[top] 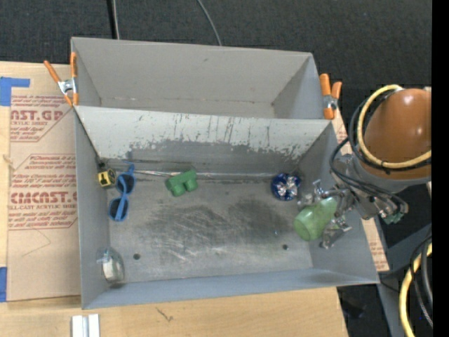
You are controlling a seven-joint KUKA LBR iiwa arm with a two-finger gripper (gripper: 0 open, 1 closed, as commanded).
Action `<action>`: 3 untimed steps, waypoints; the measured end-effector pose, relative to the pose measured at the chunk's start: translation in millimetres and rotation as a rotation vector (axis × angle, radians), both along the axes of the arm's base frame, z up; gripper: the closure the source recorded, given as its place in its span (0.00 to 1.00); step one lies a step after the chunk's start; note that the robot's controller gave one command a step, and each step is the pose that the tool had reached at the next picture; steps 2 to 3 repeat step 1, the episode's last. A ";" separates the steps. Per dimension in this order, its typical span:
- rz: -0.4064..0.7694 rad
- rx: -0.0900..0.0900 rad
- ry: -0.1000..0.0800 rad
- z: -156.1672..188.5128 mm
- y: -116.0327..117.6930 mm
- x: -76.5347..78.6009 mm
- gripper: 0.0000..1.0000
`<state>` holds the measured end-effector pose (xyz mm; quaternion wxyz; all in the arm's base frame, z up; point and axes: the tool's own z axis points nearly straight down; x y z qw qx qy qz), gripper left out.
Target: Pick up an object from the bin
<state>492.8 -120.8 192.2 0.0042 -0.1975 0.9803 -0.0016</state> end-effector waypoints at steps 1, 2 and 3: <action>0.249 0.000 0.002 61.6 8.3 13.7 1.00; 0.249 0.000 0.002 61.6 8.3 13.7 1.00; 0.249 0.000 0.002 61.6 8.3 13.7 1.00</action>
Offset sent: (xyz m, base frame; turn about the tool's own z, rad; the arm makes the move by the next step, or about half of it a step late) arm 0.0120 0.0070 0.0602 -0.2486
